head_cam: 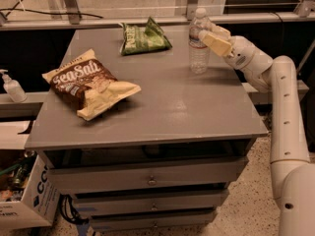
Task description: Place water bottle upright
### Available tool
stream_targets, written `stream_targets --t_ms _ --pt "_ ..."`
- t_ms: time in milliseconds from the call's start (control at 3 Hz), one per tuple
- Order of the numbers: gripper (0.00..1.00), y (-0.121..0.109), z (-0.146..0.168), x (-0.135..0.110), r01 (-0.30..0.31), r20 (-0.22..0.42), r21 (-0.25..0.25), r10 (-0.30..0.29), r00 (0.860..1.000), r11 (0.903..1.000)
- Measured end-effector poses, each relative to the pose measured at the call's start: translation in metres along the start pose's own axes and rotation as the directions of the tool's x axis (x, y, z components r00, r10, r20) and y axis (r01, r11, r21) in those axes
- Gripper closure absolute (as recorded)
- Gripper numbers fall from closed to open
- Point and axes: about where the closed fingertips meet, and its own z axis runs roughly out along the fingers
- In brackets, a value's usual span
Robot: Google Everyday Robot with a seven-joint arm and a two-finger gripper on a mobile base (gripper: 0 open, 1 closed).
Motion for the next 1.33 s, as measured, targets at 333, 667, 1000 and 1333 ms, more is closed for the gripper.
stream_targets --t_ms 333,667,1000,1333 --pt "0.29 -0.0007 0.0003 0.0006 -0.008 -0.006 -0.005 0.008 1.0 1.0" --pt "0.06 -0.0016 -0.0003 0.0019 -0.015 -0.01 -0.002 0.015 1.0 0.9999" --pt "0.0 -0.0025 -0.002 0.0035 -0.024 -0.011 0.007 0.024 1.0 0.9997" --pt "0.0 -0.0038 -0.0054 0.0026 -0.022 -0.021 0.018 0.022 1.0 0.9996"
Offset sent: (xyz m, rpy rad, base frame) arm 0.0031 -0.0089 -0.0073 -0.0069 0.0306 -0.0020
